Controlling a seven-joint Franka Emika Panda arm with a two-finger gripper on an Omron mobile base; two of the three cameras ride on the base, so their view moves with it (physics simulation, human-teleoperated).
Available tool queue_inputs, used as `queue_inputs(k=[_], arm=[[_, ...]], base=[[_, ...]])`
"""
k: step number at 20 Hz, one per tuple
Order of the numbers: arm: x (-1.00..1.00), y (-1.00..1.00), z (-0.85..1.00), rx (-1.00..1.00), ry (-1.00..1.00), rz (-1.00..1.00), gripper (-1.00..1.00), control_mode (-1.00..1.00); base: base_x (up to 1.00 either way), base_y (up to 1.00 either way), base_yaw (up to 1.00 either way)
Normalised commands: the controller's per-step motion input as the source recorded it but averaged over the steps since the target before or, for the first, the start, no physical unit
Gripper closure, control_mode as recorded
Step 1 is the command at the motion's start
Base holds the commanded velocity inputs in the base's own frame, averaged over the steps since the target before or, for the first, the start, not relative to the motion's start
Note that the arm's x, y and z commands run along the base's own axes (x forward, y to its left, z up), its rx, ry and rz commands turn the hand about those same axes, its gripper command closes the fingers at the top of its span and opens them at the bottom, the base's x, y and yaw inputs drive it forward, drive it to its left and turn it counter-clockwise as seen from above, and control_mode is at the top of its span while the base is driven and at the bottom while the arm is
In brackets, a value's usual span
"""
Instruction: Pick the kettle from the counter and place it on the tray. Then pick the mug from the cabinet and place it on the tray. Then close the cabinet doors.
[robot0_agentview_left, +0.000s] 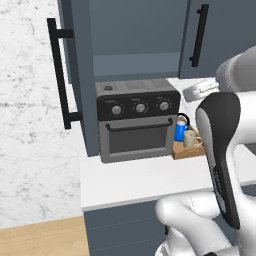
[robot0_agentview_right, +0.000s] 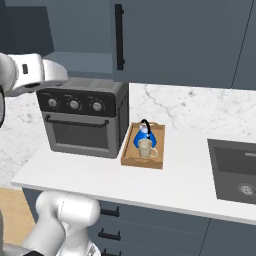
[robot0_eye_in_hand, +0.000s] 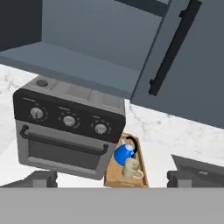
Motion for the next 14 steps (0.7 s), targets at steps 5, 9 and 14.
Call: queue_inputs(k=[5,9,14], arm=[[-0.49,0.34,-0.27,-0.29,-0.03,0.2,-1.0,-1.0],[-0.42,0.39,-0.15,-0.3,-0.12,0.27,-1.0,-1.0],[-0.51,0.38,0.0,-0.32,0.0,0.15,-1.0,-1.0]], base=[[0.0,0.0,0.0],[0.0,0.0,0.0],[0.0,0.0,0.0]])
